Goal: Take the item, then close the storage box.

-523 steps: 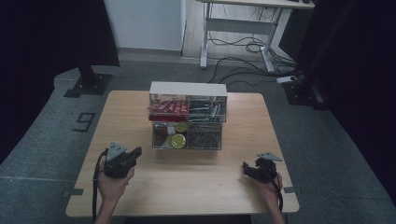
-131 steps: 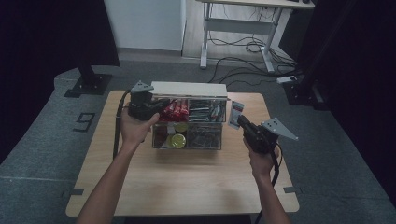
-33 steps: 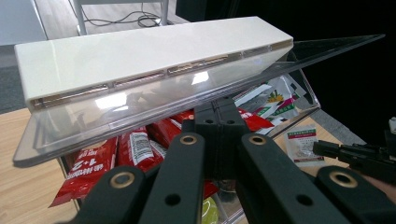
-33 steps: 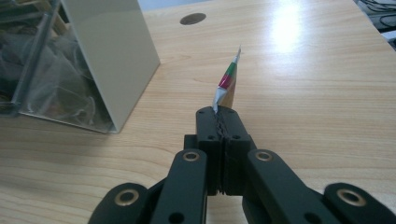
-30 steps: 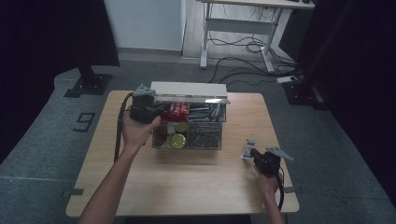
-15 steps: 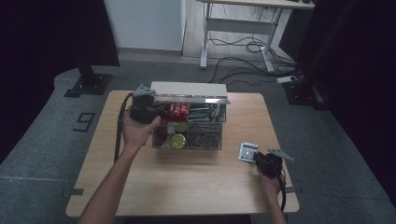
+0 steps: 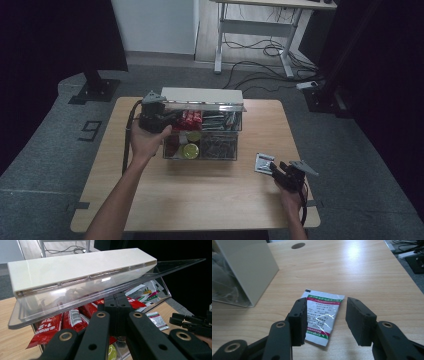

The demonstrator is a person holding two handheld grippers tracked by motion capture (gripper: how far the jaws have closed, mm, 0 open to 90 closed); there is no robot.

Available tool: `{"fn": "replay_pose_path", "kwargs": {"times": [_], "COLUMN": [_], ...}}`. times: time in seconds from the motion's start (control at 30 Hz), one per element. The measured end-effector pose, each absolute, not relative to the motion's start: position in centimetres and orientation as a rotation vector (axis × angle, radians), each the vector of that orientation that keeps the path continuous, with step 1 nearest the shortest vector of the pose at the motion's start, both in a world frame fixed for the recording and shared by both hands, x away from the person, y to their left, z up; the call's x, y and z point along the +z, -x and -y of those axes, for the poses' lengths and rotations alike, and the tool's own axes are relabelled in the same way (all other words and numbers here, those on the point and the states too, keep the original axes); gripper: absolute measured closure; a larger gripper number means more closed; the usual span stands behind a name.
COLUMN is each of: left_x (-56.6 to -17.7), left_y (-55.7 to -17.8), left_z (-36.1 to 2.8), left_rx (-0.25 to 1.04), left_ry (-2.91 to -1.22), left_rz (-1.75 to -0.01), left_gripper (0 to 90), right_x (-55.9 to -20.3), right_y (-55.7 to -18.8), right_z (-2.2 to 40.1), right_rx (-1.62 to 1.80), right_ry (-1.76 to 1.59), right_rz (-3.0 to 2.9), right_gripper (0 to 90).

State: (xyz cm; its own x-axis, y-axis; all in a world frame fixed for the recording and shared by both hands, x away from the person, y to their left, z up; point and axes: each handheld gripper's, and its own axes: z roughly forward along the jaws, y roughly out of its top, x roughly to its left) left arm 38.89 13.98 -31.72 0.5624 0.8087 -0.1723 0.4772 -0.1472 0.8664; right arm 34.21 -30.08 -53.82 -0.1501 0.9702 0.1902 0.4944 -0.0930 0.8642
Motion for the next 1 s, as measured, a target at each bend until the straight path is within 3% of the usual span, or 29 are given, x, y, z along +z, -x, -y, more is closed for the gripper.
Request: {"fn": "replay_pose_path", "kwargs": {"times": [1.0], "left_x": [-33.2], "left_y": [-38.3], "left_z": [-14.7], "left_rx": [0.343], "left_ry": [-1.798], "left_rz": [-1.07], "left_gripper": [90.0], "right_x": [-53.8], "right_y": [-33.7], "right_z": [29.4], "right_rx": [1.24], "right_ry": [-1.6], "right_rz": [-1.692], "right_gripper": [52.9]}}
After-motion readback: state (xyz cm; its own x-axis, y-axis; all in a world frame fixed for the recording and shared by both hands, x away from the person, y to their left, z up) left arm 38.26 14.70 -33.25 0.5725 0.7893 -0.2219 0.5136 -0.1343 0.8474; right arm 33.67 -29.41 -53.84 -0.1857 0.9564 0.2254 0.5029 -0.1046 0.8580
